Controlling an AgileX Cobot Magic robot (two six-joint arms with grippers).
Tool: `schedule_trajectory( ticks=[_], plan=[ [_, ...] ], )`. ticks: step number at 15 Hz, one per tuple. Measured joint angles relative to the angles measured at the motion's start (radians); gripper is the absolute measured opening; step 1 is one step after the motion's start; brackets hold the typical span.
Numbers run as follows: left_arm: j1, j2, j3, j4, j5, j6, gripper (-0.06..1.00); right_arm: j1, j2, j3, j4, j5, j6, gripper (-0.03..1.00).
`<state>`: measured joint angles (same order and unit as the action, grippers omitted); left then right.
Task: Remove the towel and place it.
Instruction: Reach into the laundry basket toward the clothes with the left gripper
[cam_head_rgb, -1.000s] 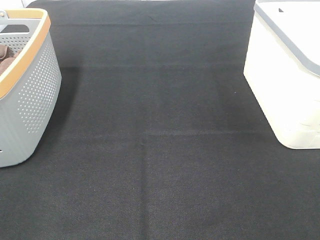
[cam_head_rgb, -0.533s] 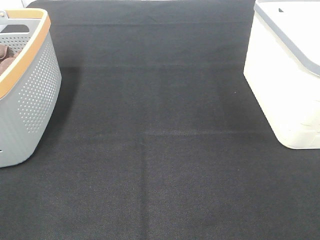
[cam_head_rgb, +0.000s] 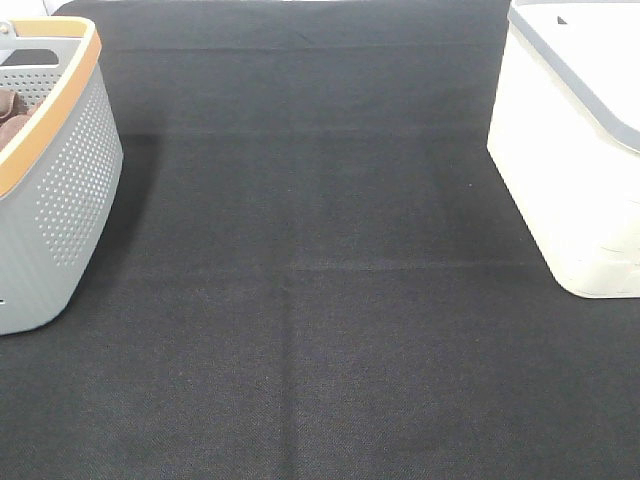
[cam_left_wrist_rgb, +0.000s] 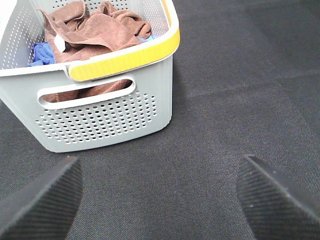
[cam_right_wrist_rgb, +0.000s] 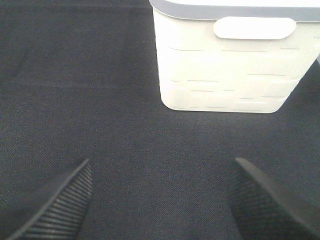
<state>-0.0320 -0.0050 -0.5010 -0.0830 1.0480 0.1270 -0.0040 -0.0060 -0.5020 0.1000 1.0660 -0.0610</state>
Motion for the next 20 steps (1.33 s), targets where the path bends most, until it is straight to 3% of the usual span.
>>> schedule_trajectory(
  ticks=[20],
  plan=[
    [0.000,0.000,0.000,0.000,0.000,0.000,0.80,0.000,0.000,0.000,0.000,0.000,0.000,0.72]
  ],
)
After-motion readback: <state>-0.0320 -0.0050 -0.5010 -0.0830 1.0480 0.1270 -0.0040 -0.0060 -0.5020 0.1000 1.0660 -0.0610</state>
